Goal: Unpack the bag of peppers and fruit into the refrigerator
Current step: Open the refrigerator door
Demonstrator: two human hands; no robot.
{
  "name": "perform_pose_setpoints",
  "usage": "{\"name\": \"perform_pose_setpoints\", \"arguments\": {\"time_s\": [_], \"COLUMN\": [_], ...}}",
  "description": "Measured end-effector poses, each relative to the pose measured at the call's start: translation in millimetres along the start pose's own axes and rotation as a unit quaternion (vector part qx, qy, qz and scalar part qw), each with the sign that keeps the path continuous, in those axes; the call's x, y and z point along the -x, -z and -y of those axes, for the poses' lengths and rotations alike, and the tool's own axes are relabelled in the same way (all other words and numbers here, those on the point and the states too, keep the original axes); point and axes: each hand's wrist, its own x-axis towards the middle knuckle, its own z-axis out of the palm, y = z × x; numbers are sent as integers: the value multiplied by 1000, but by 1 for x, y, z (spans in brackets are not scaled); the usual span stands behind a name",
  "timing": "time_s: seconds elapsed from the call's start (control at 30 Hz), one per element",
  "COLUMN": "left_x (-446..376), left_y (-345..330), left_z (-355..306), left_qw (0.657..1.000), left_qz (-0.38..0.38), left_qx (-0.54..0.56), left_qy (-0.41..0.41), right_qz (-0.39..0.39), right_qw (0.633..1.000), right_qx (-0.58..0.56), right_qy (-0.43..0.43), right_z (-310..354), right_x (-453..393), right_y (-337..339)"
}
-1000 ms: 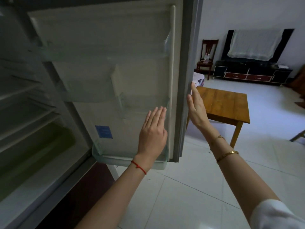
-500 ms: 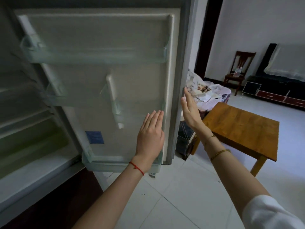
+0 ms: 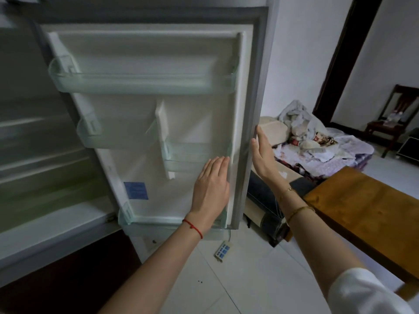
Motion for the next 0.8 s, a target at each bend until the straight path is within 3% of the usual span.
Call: {"name": "perform_pose_setpoints", "arguments": {"time_s": [0.27,0.8], "left_x": [8,43], "left_y": [-3,29], "left_z": [-4,11], "left_qw": [1000,999], "left_qz": [-27,8], "left_qx": [-10,40], "left_qy": [6,1], "right_qz": [-6,15], "right_qw": [1000,999], "right_qx": [-12,39], "right_qy": [9,21], "right_z": [-10,21], "right_x": [8,73], "right_y": [2,18]}}
